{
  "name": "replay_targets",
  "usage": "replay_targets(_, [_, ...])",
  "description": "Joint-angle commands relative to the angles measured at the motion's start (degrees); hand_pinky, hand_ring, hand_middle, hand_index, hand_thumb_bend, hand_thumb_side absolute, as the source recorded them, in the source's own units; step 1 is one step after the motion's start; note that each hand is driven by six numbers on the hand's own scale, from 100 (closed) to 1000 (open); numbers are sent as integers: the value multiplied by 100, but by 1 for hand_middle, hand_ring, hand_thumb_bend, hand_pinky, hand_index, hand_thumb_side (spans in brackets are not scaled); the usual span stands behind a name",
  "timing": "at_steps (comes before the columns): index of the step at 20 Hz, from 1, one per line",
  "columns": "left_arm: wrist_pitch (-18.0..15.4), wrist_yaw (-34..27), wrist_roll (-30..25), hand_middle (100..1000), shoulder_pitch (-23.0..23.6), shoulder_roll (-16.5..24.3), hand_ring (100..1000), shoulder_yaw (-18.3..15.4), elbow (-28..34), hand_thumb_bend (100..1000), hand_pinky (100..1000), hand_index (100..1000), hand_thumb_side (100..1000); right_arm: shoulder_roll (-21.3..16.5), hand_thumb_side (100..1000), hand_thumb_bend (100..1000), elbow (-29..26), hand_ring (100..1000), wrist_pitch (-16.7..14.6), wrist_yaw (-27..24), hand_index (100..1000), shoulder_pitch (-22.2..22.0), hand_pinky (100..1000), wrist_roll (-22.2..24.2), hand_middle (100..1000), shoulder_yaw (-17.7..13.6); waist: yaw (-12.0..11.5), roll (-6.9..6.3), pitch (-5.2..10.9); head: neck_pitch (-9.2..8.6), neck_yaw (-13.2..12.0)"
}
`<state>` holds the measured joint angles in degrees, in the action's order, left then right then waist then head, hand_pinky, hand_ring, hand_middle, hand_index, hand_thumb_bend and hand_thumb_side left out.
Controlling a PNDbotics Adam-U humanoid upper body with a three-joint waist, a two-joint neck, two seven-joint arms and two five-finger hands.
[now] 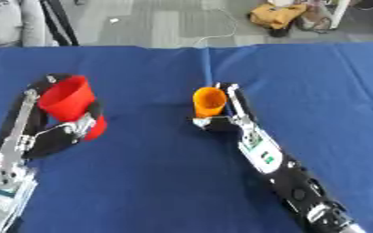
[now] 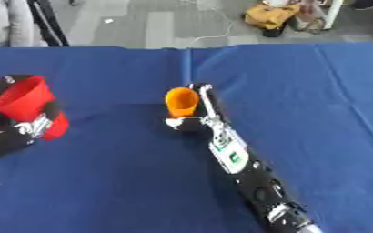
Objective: Pour the contents of one cup into another cup.
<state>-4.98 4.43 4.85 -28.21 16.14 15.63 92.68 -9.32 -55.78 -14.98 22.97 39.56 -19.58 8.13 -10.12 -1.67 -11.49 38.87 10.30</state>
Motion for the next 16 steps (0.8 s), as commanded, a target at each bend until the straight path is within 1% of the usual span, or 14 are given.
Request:
replay_targets(1, [9,11,24,354,-46,85,231,-34,56,388,100,685,300,-120,160,609,-267,401,46,-139,354,45,428,-153,349,-45,22,2,118,-27,1])
replay_targets(5, [10,28,39,354,-12,124,231,-55,40,381,100,684,300,-245,170,607,-493,409,113,-255,359,-28,435,-210,355,-41,81,30,154,-8,-28])
replay_targets(9, [14,83,55,353,48,187,230,-80,5,378,100,684,302,-437,200,611,-805,421,180,-396,367,-107,444,-180,365,-23,164,69,207,19,-93])
replay_targets(16, [0,260,19,351,168,301,227,-63,-130,375,100,683,308,-905,227,631,-1417,430,315,-605,371,-265,453,15,369,55,370,155,311,76,-213])
